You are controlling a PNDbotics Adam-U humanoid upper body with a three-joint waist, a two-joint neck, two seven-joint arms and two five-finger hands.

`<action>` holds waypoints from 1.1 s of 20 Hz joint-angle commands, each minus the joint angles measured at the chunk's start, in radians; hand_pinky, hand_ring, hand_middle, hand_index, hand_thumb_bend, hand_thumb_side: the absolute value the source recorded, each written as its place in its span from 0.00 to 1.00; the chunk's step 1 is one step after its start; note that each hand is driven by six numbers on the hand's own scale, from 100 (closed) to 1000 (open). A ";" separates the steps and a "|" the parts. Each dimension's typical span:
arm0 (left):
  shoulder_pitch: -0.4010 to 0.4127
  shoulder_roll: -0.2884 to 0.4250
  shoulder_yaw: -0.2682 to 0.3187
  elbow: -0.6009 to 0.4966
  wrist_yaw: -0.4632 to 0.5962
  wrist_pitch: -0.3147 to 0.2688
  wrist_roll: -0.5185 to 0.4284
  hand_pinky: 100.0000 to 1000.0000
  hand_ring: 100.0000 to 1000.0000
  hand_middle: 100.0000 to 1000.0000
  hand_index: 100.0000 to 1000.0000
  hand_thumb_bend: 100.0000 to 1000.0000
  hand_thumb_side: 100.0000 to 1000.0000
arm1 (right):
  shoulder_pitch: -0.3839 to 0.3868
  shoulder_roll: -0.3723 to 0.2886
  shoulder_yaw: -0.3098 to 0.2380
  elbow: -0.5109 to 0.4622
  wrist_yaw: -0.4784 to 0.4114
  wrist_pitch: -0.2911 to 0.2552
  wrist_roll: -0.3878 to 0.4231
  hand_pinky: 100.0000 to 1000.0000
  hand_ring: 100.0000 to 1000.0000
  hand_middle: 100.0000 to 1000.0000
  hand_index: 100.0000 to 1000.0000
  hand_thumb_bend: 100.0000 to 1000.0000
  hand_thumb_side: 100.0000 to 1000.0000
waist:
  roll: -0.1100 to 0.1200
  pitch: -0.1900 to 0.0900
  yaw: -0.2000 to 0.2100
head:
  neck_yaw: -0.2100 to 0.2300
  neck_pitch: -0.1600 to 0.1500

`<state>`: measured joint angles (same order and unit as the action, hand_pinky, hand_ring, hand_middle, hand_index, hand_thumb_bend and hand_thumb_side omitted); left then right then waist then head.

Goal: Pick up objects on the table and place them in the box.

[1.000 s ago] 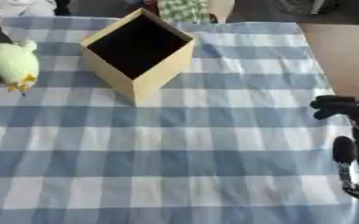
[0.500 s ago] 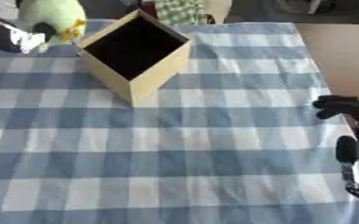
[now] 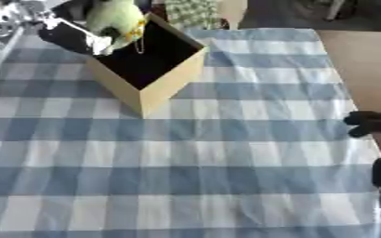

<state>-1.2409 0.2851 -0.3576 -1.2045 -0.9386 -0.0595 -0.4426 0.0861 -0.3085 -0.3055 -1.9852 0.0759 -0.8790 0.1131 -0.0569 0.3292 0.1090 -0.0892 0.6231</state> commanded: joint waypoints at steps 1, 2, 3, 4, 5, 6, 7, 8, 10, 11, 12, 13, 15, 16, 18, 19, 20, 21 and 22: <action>-0.036 -0.040 0.039 0.068 -0.054 -0.012 0.051 0.01 0.39 0.42 0.64 0.00 0.22 | -0.011 -0.024 0.001 -0.015 -0.014 -0.006 0.006 0.71 0.65 0.49 0.75 0.00 0.71 | -0.002 -0.010 -0.009 | 0.015 -0.026; -0.038 -0.051 0.045 0.088 -0.069 -0.014 0.064 0.01 0.39 0.42 0.64 0.00 0.22 | -0.014 -0.023 0.002 -0.015 -0.016 -0.006 0.009 0.71 0.65 0.49 0.75 0.00 0.71 | -0.002 -0.006 -0.012 | 0.016 -0.030; -0.039 -0.061 0.051 0.107 -0.080 -0.016 0.075 0.01 0.39 0.42 0.64 0.00 0.22 | -0.017 -0.022 0.002 -0.015 -0.018 -0.006 0.011 0.71 0.65 0.49 0.75 0.00 0.71 | -0.003 -0.003 -0.015 | 0.017 -0.033; -0.040 -0.069 0.057 0.126 -0.096 -0.016 0.086 0.01 0.39 0.42 0.64 0.00 0.22 | -0.019 -0.021 0.002 -0.015 -0.020 -0.006 0.013 0.71 0.65 0.49 0.75 0.00 0.71 | -0.004 0.000 -0.018 | 0.018 -0.036; -0.039 -0.077 0.062 0.143 -0.114 -0.014 0.096 0.02 0.40 0.42 0.64 0.00 0.21 | -0.021 -0.019 0.002 -0.015 -0.022 -0.006 0.015 0.71 0.65 0.49 0.75 0.00 0.71 | -0.005 0.002 -0.021 | 0.019 -0.038; -0.039 -0.084 0.066 0.158 -0.133 -0.014 0.107 0.02 0.40 0.43 0.64 0.00 0.21 | -0.023 -0.018 0.002 -0.015 -0.024 -0.005 0.017 0.71 0.65 0.49 0.75 0.00 0.71 | -0.006 0.004 -0.023 | 0.020 -0.040; -0.038 -0.089 0.071 0.172 -0.145 -0.014 0.116 0.02 0.40 0.43 0.64 0.00 0.20 | -0.024 -0.017 0.002 -0.015 -0.026 -0.005 0.019 0.71 0.65 0.49 0.75 0.00 0.71 | -0.007 0.006 -0.024 | 0.020 -0.043; -0.037 -0.094 0.075 0.185 -0.161 -0.012 0.125 0.02 0.40 0.43 0.64 0.00 0.20 | -0.025 -0.016 0.002 -0.015 -0.027 -0.005 0.021 0.71 0.65 0.49 0.75 0.00 0.71 | -0.007 0.007 -0.026 | 0.021 -0.045; -0.037 -0.105 0.084 0.207 -0.192 -0.008 0.143 0.03 0.40 0.43 0.64 0.00 0.20 | -0.028 -0.014 0.003 -0.015 -0.031 -0.005 0.024 0.71 0.65 0.49 0.75 0.00 0.71 | -0.009 0.011 -0.029 | 0.022 -0.049; -0.037 -0.111 0.088 0.217 -0.203 -0.008 0.152 0.03 0.40 0.43 0.65 0.00 0.19 | -0.030 -0.013 0.004 -0.015 -0.033 -0.005 0.026 0.71 0.65 0.49 0.75 0.00 0.71 | -0.010 0.013 -0.030 | 0.024 -0.051; -0.036 -0.116 0.092 0.226 -0.213 -0.008 0.160 0.03 0.41 0.44 0.65 0.00 0.19 | -0.032 -0.013 0.005 -0.015 -0.034 -0.005 0.028 0.71 0.65 0.49 0.75 0.00 0.71 | -0.011 0.014 -0.032 | 0.025 -0.052; -0.036 -0.119 0.095 0.234 -0.222 -0.008 0.167 0.06 0.43 0.46 0.67 0.00 0.14 | -0.033 -0.011 0.006 -0.015 -0.036 -0.004 0.031 0.71 0.65 0.49 0.75 0.00 0.71 | -0.011 0.015 -0.033 | 0.026 -0.052; -0.035 -0.122 0.097 0.246 -0.241 -0.010 0.177 0.13 0.48 0.52 0.71 0.00 0.05 | -0.033 -0.008 0.005 -0.015 -0.038 -0.003 0.034 0.71 0.65 0.49 0.75 0.00 0.71 | -0.012 0.017 -0.034 | 0.027 -0.049; -0.034 -0.122 0.096 0.249 -0.252 -0.013 0.180 0.15 0.50 0.53 0.71 0.00 0.03 | -0.032 -0.006 0.004 -0.015 -0.038 -0.002 0.036 0.71 0.65 0.49 0.75 0.00 0.71 | -0.013 0.018 -0.034 | 0.027 -0.047; -0.033 -0.121 0.093 0.250 -0.284 -0.024 0.189 0.32 0.59 0.61 0.77 0.00 0.00 | -0.031 -0.003 0.004 -0.015 -0.038 0.000 0.039 0.71 0.65 0.49 0.75 0.00 0.71 | -0.013 0.018 -0.033 | 0.026 -0.042; -0.033 -0.121 0.092 0.250 -0.299 -0.030 0.191 0.37 0.66 0.67 0.81 0.04 0.01 | -0.031 -0.003 0.003 -0.015 -0.038 0.001 0.040 0.71 0.65 0.49 0.75 0.00 0.71 | -0.013 0.018 -0.033 | 0.025 -0.040; -0.032 -0.121 0.093 0.250 -0.310 -0.037 0.189 0.38 0.68 0.69 0.83 0.08 0.03 | -0.031 -0.002 0.003 -0.015 -0.039 0.001 0.041 0.71 0.65 0.49 0.75 0.00 0.71 | -0.013 0.018 -0.033 | 0.024 -0.038; -0.032 -0.121 0.094 0.249 -0.318 -0.041 0.186 0.42 0.71 0.72 0.85 0.18 0.08 | -0.031 -0.002 0.003 -0.015 -0.039 0.002 0.041 0.71 0.65 0.49 0.75 0.00 0.71 | -0.013 0.018 -0.033 | 0.024 -0.037; -0.032 -0.121 0.094 0.248 -0.325 -0.045 0.183 0.43 0.73 0.73 0.86 0.20 0.10 | -0.031 -0.002 0.003 -0.015 -0.040 0.002 0.041 0.71 0.65 0.49 0.75 0.00 0.71 | -0.013 0.017 -0.032 | 0.024 -0.035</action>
<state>-1.2508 0.1572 -0.2718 -0.9444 -1.2480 -0.0961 -0.2598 0.0557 -0.2989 -0.2973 -1.9852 0.0447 -0.8769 0.1527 -0.0696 0.3648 0.0769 -0.0644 0.5872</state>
